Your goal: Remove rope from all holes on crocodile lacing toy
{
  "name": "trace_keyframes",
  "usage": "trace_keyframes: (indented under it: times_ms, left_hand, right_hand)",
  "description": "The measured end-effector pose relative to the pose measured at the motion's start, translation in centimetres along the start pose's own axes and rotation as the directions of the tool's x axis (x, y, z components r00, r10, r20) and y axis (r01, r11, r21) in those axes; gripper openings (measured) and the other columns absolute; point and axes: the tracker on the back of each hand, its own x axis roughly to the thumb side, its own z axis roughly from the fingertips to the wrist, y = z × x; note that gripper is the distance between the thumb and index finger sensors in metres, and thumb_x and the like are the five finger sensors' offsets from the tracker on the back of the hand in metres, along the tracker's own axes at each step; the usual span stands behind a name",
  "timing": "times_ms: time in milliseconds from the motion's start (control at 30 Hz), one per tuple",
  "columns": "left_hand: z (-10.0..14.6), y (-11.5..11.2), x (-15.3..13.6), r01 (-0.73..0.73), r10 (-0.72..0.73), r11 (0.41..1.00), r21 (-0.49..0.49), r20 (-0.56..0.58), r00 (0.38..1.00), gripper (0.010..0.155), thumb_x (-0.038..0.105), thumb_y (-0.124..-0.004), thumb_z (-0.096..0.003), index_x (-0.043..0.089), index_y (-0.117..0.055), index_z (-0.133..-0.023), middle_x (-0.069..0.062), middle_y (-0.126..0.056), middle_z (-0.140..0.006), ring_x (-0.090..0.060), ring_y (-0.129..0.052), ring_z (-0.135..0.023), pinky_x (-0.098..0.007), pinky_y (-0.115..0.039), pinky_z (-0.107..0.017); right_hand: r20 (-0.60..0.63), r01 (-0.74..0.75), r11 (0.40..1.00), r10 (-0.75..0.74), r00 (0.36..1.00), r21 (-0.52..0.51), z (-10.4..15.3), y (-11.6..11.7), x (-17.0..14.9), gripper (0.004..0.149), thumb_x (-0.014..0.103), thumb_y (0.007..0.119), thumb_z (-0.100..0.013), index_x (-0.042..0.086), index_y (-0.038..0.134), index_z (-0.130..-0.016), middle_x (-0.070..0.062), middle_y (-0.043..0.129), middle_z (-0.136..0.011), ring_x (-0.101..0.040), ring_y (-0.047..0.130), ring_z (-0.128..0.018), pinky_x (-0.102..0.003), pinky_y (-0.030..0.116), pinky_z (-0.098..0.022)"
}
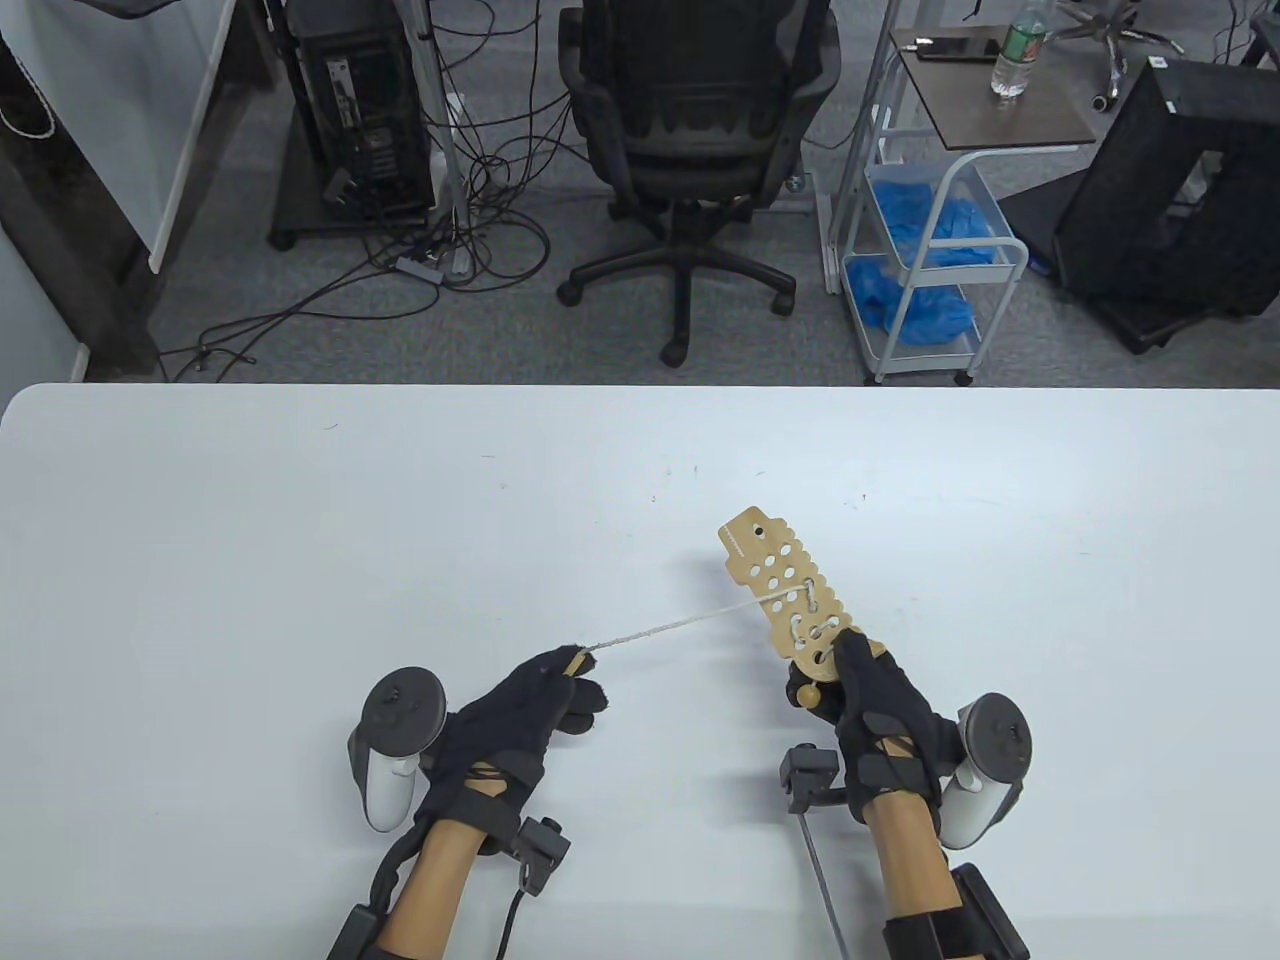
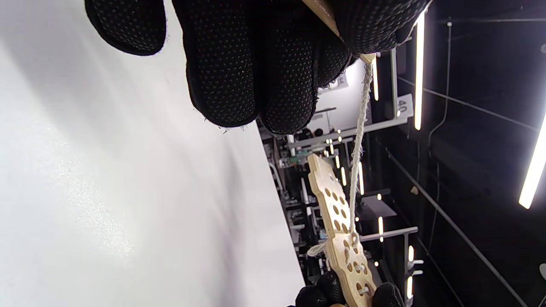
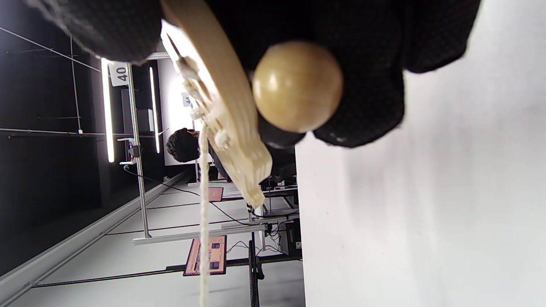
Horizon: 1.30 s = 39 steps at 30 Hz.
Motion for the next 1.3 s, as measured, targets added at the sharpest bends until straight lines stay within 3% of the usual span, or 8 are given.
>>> trace_keyframes:
  times_ms: [1300]
  left_hand:
    - [0.0, 1.4, -0.4, -0.026, 0.027, 0.999, 0.033, -0.025, 0.999, 0.052, 0.044, -0.070, -0.0544, 0.027, -0.074, -0.103, 0.000, -0.099, -0.086, -0.025, -0.097, -0.075, -0.062, -0.068, -0.067]
  right_hand:
    - [-0.003, 0.008, 1.000, -0.008, 1.000, -0.003, 0.1, 0.0, 0.1, 0.051, 0.041, 0.080, -0.044, 0.001, 0.084, -0.075, -0.026, 0.097, -0.060, -0.045, 0.098, -0.047, -0.066, 0.071, -0.047]
